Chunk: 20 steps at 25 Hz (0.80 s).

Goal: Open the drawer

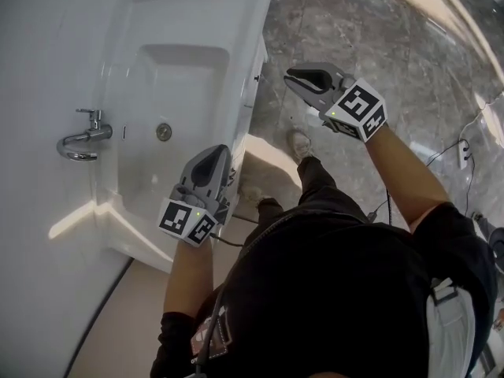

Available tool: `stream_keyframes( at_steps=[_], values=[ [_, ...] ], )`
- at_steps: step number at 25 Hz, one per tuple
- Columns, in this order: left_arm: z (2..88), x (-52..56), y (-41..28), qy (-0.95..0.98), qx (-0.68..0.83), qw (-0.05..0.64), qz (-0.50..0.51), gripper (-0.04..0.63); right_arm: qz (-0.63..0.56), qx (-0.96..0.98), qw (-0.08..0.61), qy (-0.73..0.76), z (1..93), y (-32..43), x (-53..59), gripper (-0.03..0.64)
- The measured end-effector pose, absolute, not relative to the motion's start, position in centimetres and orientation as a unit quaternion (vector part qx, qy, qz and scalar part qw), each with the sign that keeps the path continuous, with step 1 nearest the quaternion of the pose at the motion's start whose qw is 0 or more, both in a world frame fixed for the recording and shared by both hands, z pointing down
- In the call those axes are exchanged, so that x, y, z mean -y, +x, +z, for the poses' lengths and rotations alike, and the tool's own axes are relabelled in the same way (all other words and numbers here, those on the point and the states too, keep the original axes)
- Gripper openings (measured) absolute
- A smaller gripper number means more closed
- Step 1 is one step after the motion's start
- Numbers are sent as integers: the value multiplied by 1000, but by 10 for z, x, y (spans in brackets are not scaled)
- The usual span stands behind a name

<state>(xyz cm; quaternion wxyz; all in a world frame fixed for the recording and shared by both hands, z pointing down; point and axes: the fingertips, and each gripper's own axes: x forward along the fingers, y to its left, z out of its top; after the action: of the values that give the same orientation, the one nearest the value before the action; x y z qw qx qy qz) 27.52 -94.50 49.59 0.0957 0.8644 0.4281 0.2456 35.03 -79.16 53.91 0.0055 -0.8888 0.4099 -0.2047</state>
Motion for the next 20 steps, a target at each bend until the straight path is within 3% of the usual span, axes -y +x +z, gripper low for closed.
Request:
stream_keyframes(
  at_steps=[20],
  values=[
    [718,830,262,810,-438,147,362,0,-285,-427,-40,-857,795,379,784,60]
  ],
)
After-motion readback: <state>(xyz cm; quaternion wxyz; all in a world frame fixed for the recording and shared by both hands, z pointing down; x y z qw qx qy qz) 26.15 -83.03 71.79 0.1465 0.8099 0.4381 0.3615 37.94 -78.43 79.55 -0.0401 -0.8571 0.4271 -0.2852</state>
